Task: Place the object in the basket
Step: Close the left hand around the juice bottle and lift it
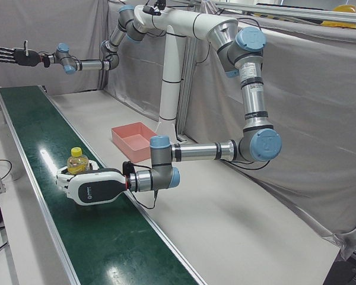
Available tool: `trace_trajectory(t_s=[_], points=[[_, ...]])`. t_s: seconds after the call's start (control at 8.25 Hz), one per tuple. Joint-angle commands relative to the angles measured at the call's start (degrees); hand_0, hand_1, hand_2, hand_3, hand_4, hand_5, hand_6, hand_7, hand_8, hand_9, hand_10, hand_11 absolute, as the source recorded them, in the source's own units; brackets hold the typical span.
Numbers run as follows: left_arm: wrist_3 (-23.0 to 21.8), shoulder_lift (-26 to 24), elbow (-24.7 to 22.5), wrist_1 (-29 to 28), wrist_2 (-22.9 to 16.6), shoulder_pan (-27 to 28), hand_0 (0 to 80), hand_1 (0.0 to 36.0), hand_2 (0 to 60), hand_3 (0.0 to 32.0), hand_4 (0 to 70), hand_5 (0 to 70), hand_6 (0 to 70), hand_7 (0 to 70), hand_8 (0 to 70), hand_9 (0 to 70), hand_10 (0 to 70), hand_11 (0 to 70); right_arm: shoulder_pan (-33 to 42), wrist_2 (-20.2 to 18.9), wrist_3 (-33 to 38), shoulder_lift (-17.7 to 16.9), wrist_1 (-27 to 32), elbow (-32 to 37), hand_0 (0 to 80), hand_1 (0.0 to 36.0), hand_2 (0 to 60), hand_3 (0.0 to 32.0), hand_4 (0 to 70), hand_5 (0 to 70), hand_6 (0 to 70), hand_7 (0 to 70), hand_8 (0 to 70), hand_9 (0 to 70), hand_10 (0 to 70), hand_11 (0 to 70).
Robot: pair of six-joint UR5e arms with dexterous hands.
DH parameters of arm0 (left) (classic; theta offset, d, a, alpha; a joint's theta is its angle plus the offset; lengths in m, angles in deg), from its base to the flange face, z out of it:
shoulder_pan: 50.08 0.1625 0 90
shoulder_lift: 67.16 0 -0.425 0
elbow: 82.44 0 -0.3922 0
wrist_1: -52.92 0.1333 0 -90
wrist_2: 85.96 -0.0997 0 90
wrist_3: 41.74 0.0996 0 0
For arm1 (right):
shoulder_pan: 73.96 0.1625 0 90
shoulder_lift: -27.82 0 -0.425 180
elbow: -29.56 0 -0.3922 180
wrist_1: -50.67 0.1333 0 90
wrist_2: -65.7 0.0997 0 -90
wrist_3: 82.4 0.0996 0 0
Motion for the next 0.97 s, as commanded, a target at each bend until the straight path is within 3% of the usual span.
trace_trajectory(t_s=[0.0, 0.24, 0.36, 0.48, 0.73, 0.85], points=[[-1.2, -0.2, -4.1, 1.3, -1.1, 0.3, 79.5, 36.0, 60.0, 0.0, 70.0, 70.0, 70.0, 70.0, 70.0, 70.0, 60.8, 70.0, 0.0, -0.1, 0.0, 0.0, 0.0, -0.1, 0.0, 0.0, 0.0, 0.0, 0.0, 0.0, 0.0, 0.0, 0.0, 0.0, 0.0, 0.0], [-0.7, -0.2, -19.9, 9.1, -6.5, 4.6, 80.0, 36.0, 60.0, 0.0, 70.0, 70.0, 70.0, 70.0, 70.0, 70.0, 63.3, 70.0, 0.0, 0.0, 0.0, 0.0, 0.0, -0.1, 0.0, 0.0, 0.0, 0.0, 0.0, 0.0, 0.0, 0.0, 0.0, 0.0, 0.0, 0.0], [-0.4, 0.0, -25.2, 11.0, -6.5, 9.2, 80.0, 36.0, 60.0, 0.0, 70.0, 70.0, 70.0, 70.0, 70.0, 70.0, 60.4, 70.0, 0.0, -0.1, 0.0, 0.0, 0.0, -0.1, 0.0, 0.0, 0.0, 0.0, 0.0, 0.0, 0.0, 0.0, 0.0, 0.0, 0.0, 0.0], [0.5, 0.0, -28.2, 11.5, -6.5, 14.0, 80.0, 36.0, 60.0, 0.0, 70.0, 70.0, 70.0, 70.0, 70.0, 70.0, 58.9, 70.0, 0.0, -0.1, 0.0, 0.0, 0.0, -0.1, 0.0, 0.0, 0.0, 0.0, 0.0, 0.0, 0.0, 0.0, 0.0, 0.0, 0.0, 0.0], [6.6, -0.2, -35.0, 16.8, -6.7, 23.3, 80.0, 36.0, 60.0, 0.0, 70.0, 70.0, 70.0, 70.0, 70.0, 70.0, 54.9, 70.0, 0.0, -0.1, 0.0, 0.0, 0.0, -0.1, 0.0, 0.0, 0.0, 0.0, 0.0, 0.0, 0.0, 0.0, 0.0, 0.0, 0.0, 0.0], [9.2, -0.4, -36.0, 17.7, -6.6, 29.2, 80.0, 36.0, 60.0, 0.0, 70.0, 70.0, 70.0, 70.0, 70.0, 70.0, 53.8, 70.0, 0.0, -0.1, 0.0, 0.0, 0.0, 0.0, 0.0, 0.0, 0.0, 0.0, 0.0, 0.0, 0.0, 0.0, 0.0, 0.0, 0.0, 0.0]])
